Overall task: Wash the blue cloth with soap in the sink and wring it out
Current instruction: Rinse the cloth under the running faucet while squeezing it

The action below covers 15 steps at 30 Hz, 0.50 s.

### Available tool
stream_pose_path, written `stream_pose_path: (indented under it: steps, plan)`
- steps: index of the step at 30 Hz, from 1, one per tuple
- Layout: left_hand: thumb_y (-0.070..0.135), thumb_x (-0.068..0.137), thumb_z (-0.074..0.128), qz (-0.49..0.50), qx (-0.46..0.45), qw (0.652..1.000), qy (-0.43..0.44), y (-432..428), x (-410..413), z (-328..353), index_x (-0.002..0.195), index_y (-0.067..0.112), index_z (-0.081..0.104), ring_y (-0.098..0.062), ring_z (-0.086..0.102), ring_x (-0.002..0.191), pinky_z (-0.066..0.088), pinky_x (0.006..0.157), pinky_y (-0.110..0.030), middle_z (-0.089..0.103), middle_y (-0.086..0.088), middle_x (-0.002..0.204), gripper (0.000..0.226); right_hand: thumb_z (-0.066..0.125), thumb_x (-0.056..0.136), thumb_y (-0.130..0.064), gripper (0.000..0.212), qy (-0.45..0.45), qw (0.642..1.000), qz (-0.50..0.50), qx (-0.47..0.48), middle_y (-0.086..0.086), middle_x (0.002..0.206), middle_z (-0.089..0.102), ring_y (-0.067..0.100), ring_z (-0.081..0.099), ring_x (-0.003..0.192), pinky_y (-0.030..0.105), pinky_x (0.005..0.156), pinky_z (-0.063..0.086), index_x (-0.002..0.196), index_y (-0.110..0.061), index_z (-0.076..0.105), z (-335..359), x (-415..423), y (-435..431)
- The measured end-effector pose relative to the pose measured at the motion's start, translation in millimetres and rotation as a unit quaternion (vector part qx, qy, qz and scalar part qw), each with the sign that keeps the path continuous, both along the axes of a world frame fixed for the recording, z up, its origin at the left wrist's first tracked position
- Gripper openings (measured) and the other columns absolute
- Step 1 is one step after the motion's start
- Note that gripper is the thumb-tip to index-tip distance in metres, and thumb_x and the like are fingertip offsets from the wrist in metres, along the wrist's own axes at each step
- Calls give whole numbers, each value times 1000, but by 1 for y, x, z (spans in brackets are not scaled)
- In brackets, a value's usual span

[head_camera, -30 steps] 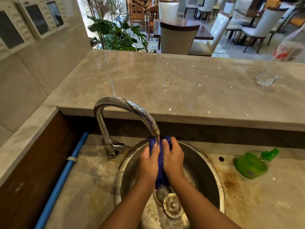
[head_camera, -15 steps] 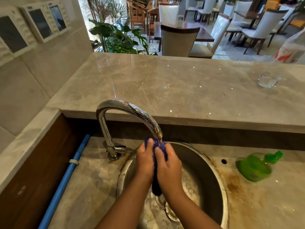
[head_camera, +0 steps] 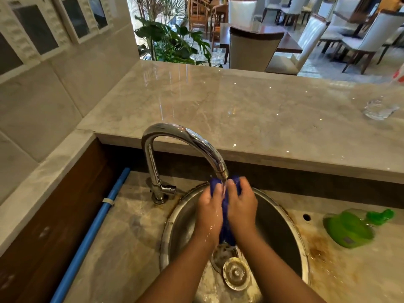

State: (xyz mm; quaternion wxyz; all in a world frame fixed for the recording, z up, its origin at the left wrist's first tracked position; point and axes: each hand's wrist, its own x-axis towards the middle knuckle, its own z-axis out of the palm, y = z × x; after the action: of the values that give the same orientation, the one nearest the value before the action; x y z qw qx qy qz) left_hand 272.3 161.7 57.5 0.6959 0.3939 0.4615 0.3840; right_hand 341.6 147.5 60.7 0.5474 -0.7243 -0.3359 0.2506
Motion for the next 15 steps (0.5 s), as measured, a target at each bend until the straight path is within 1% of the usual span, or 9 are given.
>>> stream_pose_path:
  steps: [1,2,4,5,7,9,11,12,15]
  plan:
    - [33,104,48,-22,0,1000,-16,-5,0,2,113,18,66,-22,75,92,60,82,-37,77,-7,100,25,51,102,-22,18,12,1000,-12,-3,-1,72,61,-1,57,58,26,58,44,86,-16,58,-1,6,3]
    - [32,104,48,-25,8,1000,-17,-6,-2,3,111,16,66,-22,75,88,60,78,-35,77,-7,96,25,50,102,-21,18,20,1000,-17,2,-1,71,60,-2,56,57,25,57,44,87,-16,58,-2,6,0]
    - [29,104,48,25,19,999,15,7,-1,4,98,12,66,-21,68,71,54,65,-29,70,-4,77,25,51,102,-21,16,27,999,0,24,1,73,63,1,58,59,23,56,47,88,-17,60,3,-9,-14]
    - [29,104,48,53,14,998,34,16,0,3,93,13,65,-19,64,68,52,64,-28,66,-2,72,26,52,101,-20,15,24,999,19,32,-1,77,65,4,60,63,22,58,50,89,-18,61,6,-19,-21]
    - [30,104,47,70,0,997,43,21,0,0,92,15,65,-18,66,72,52,71,-31,67,-2,74,26,54,100,-19,14,-6,998,44,39,-5,79,66,7,62,67,22,60,52,88,-20,61,6,-27,-26]
    - [35,104,47,37,-6,999,38,7,1,-3,97,19,67,-22,72,81,56,77,-37,73,-5,83,26,53,101,-20,16,-17,999,27,25,0,74,64,5,60,62,21,57,49,86,-19,59,1,-15,-16]
    - [36,103,49,-8,-18,1000,14,-11,2,0,106,22,68,-24,75,91,59,83,-42,77,-8,96,24,52,101,-22,18,17,1000,-15,6,1,73,62,2,57,58,25,58,47,85,-17,59,-3,3,-6]
    - [35,103,49,-18,-14,1000,7,-14,1,0,108,21,68,-24,75,91,60,84,-42,77,-8,98,24,51,101,-22,19,32,999,-30,4,0,73,62,1,56,56,26,58,47,86,-16,59,-5,7,-6]
    - [35,103,50,19,14,999,39,3,-3,-6,98,14,68,-27,69,78,56,75,-41,73,-7,83,28,52,101,-19,18,32,999,-3,27,0,71,63,3,56,57,21,55,47,86,-16,61,-2,-13,-24]
